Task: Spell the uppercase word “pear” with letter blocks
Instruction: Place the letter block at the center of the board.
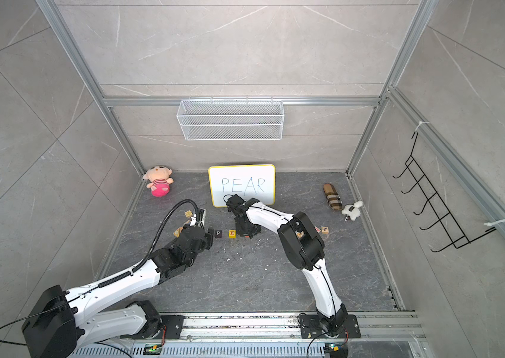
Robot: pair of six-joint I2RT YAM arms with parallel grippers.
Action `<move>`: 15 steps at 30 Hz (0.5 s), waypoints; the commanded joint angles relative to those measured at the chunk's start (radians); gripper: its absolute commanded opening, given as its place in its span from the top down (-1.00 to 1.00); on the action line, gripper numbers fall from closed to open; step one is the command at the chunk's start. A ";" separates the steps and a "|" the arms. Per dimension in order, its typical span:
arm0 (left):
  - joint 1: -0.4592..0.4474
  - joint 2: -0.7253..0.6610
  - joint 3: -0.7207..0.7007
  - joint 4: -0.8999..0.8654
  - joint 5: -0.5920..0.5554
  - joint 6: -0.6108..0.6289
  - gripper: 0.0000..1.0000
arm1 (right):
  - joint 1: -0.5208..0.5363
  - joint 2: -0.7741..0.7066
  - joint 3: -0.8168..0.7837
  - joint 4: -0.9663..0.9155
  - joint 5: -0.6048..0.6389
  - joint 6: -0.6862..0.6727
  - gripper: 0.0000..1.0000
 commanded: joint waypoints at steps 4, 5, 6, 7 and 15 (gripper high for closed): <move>0.005 -0.009 0.024 0.008 -0.002 -0.017 -0.28 | -0.006 0.040 0.005 0.001 0.014 -0.002 -0.06; 0.005 -0.011 0.024 0.008 -0.001 -0.017 -0.28 | -0.006 0.040 0.006 0.000 0.010 -0.002 -0.13; 0.005 -0.012 0.023 0.008 -0.001 -0.017 -0.28 | -0.006 0.039 0.005 0.000 0.009 -0.002 -0.19; 0.005 -0.012 0.023 0.010 -0.001 -0.017 -0.28 | -0.006 0.037 0.004 0.002 0.007 0.000 -0.25; 0.004 -0.019 0.019 0.013 0.003 -0.015 -0.28 | -0.006 0.003 0.003 -0.004 -0.004 0.006 -0.41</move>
